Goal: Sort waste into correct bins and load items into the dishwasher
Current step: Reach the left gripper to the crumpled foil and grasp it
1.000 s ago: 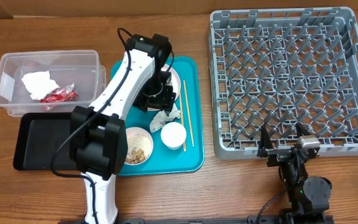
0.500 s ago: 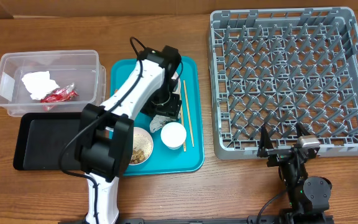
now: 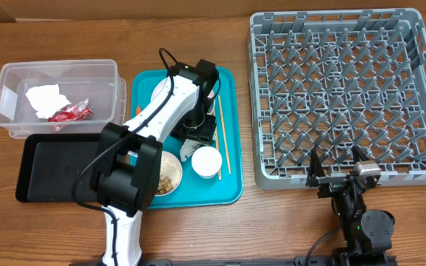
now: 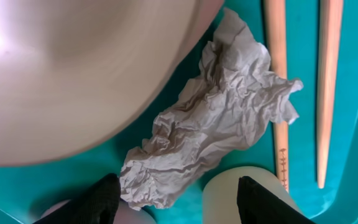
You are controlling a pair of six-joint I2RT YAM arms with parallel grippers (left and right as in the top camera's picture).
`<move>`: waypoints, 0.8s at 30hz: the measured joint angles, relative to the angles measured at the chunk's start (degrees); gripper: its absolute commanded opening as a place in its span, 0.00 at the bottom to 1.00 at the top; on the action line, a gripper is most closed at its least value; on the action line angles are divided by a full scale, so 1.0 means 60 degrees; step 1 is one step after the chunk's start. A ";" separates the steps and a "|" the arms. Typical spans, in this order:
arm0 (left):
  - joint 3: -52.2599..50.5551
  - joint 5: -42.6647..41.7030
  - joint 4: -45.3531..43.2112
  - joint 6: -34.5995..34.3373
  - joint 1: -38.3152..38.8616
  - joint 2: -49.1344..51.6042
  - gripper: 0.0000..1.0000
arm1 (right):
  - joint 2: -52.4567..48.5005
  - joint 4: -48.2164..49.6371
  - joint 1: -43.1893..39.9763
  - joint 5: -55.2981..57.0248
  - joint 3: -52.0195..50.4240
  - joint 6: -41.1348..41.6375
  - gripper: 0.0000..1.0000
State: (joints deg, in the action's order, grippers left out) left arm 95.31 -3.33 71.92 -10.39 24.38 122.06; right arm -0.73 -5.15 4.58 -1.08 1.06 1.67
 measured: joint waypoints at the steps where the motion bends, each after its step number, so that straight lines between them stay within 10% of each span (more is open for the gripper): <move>1: -0.0007 0.0025 -0.0026 0.0000 0.0000 0.0000 0.61 | 0.0000 -0.0007 0.0000 0.0000 0.0000 0.0000 1.00; 10: -0.0007 0.0069 -0.0106 0.0000 0.0000 0.0000 0.50 | 0.0000 -0.0004 0.0000 0.0000 0.0000 0.0000 1.00; 24: -0.0015 0.0102 -0.0098 -0.0025 0.0000 0.0000 0.04 | 0.0000 -0.0004 0.0000 0.0000 0.0000 0.0000 1.00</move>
State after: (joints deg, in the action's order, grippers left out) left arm 95.22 -2.72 71.33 -10.55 24.38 122.06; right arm -0.73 -5.17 4.58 -1.08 1.06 1.67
